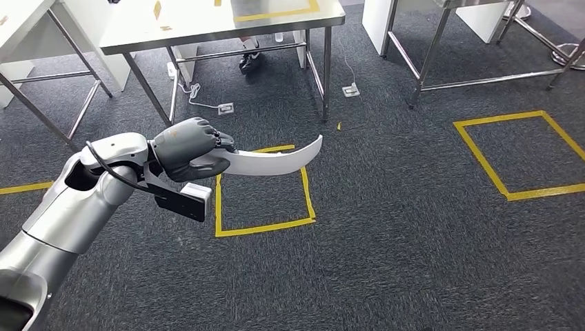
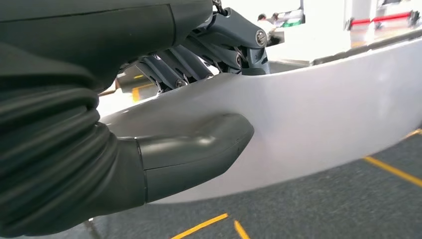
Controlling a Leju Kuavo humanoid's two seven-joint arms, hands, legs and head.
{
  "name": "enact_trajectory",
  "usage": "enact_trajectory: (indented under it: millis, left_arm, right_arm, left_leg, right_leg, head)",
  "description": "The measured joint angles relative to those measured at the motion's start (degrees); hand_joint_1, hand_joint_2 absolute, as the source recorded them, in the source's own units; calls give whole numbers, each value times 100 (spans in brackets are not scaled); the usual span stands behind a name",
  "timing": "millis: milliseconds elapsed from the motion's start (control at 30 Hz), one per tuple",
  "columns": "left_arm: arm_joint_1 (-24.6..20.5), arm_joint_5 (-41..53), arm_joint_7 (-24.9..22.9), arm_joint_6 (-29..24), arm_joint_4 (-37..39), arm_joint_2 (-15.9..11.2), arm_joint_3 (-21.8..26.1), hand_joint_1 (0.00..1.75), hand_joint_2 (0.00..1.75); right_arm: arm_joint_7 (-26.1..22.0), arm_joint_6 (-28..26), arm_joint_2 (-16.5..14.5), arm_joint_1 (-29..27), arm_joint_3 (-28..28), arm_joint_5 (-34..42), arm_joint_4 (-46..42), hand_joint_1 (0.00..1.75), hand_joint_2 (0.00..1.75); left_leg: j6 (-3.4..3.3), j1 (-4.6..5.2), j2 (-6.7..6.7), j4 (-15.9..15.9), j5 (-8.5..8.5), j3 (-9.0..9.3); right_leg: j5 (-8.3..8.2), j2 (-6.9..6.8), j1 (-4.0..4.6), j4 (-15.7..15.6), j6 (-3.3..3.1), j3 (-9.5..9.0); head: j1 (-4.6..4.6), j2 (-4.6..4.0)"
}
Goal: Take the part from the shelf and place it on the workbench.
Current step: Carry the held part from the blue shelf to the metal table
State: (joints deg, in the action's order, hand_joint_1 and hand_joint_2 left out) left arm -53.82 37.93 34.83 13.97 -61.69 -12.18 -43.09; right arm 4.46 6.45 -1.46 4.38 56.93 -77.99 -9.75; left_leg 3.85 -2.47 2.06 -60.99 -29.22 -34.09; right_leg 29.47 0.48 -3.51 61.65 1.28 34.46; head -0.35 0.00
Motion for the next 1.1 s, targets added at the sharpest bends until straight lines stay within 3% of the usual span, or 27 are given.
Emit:
enact_trajectory:
  millis: [33,100,133,167,200,300,333,400,467,533,567,633,667,700,733,800,867,933,1000,1067,1100]
  left_arm:
    - [-30,3,2,17,7,23,1,175,175]
    - [-75,8,4,44,27,79,-1,175,175]
    - [-83,11,5,55,40,103,-2,175,175]
    - [-85,15,5,63,54,121,-3,175,175]
    - [-88,20,5,64,66,134,-4,175,175]
    - [-148,50,7,80,115,163,-8,175,175]
    - [-190,67,7,108,140,175,-17,175,175]
    - [-307,93,1,188,174,195,-35,175,175]
    - [-461,94,-4,283,170,198,-43,175,175]
    - [-628,25,-13,405,163,162,-50,175,175]
    - [-702,-41,-27,480,158,132,-60,175,175]
    - [-823,-204,-87,621,136,60,-97,175,175]
    - [-882,-289,-126,677,115,18,-123,175,175]
    - [-954,-373,-170,724,91,-31,-151,175,175]
    - [-1038,-454,-206,758,63,-87,-178,175,175]
    - [-1212,-601,-243,801,13,-211,-238,175,175]
    - [-1363,-715,-253,828,-37,-341,-321,175,175]
    - [-1496,-796,-273,849,-102,-468,-407,175,175]
    - [-1614,-852,-301,852,-165,-572,-464,175,175]
    - [-1708,-897,-323,851,-199,-634,-512,175,175]
    - [-1735,-915,-332,851,-210,-656,-539,175,175]
  right_arm:
    - [5,-15,-5,-6,1,20,0,0,0]
    - [8,-42,-9,-18,4,44,0,0,0]
    - [9,-47,-9,-22,6,52,0,0,0]
    - [8,-48,-10,-26,7,55,0,0,0]
    - [9,-49,-11,-30,8,61,0,0,0]
    - [5,-61,-49,-40,14,98,8,0,0]
    - [0,-70,-62,-41,18,112,13,0,0]
    - [-10,-82,-76,-40,27,135,20,0,0]
    - [-5,-78,-66,-44,37,159,17,0,0]
    - [-28,-61,-52,-47,51,175,17,0,0]
    - [-55,-53,-36,-54,57,179,17,0,0]
    - [-101,-41,1,-84,66,180,18,0,0]
    - [-106,-38,16,-102,71,179,19,0,0]
    - [-104,-33,26,-118,75,176,19,0,0]
    - [-102,-28,35,-130,79,173,20,0,0]
    - [-106,-10,51,-150,89,167,21,0,0]
    - [-137,23,75,-155,98,158,23,0,0]
    - [-158,48,98,-144,103,153,25,0,0]
    - [-152,51,120,-136,105,153,25,0,0]
    - [-152,51,138,-127,107,152,24,0,0]
    - [-153,51,142,-121,107,151,24,0,0]
  left_leg:
    - [-9,9,-70,-272,-101,-138]
    - [-54,44,-171,-1099,-354,-643]
    - [-86,60,-184,-1446,-404,-896]
    - [-131,82,-186,-1612,-340,-1068]
    - [-191,111,-184,-1542,-155,-1126]
    - [-456,274,-185,-483,675,-844]
    - [-523,329,-185,-196,801,-731]
    - [-568,380,-180,27,754,-606]
    - [-572,368,-167,200,679,-473]
    - [-595,347,-152,353,627,-272]
    - [-607,344,-143,407,590,-181]
    - [-622,346,-121,446,489,-40]
    - [-622,348,-107,447,427,32]
    - [-618,349,-94,442,362,109]
    - [-609,351,-85,434,292,193]
    - [-573,357,-79,394,136,347]
    - [-509,366,-70,357,5,422]
    - [-446,372,-60,323,-44,450]
    - [-392,368,-84,87,-20,357]
    - [-318,339,-126,-528,-60,-24]
    - [-280,318,-141,-896,-168,-279]
  right_leg:
    - [29,-10,13,-5,-37,-47]
    - [111,-29,52,-12,-91,-145]
    - [162,-36,75,-14,-106,-203]
    - [219,-39,99,-17,-114,-271]
    - [278,-39,121,-24,-117,-351]
    - [451,-37,164,-110,-92,-612]
    - [484,-36,162,-161,-66,-668]
    - [468,-44,167,-247,9,-750]
    - [357,-54,158,-168,60,-755]
    - [280,-47,164,306,54,-488]
    - [341,-41,179,639,39,-261]
    - [660,-32,228,1139,33,192]
    - [799,-31,248,1199,35,347]
    - [816,-31,258,1103,40,433]
    - [663,-31,260,857,49,452]
    - [-21,-35,258,155,47,388]
    - [-476,-45,281,-248,-32,316]
    - [-489,-53,298,-286,-140,259]
    - [-454,-53,276,-319,-213,151]
    - [-369,-55,252,-352,-256,9]
    - [-311,-57,244,-357,-263,-60]
  head:
    - [-11,0]
    - [-22,0]
    - [-22,0]
    - [-21,0]
    - [-21,0]
    - [-11,0]
    - [-8,0]
    - [-3,0]
    - [-5,0]
    - [-4,0]
    - [-3,0]
    - [-5,0]
    - [-5,0]
    - [-6,0]
    - [-5,0]
    - [-8,0]
    - [-11,0]
    - [-13,0]
    - [-20,0]
    - [-23,0]
    - [-26,0]
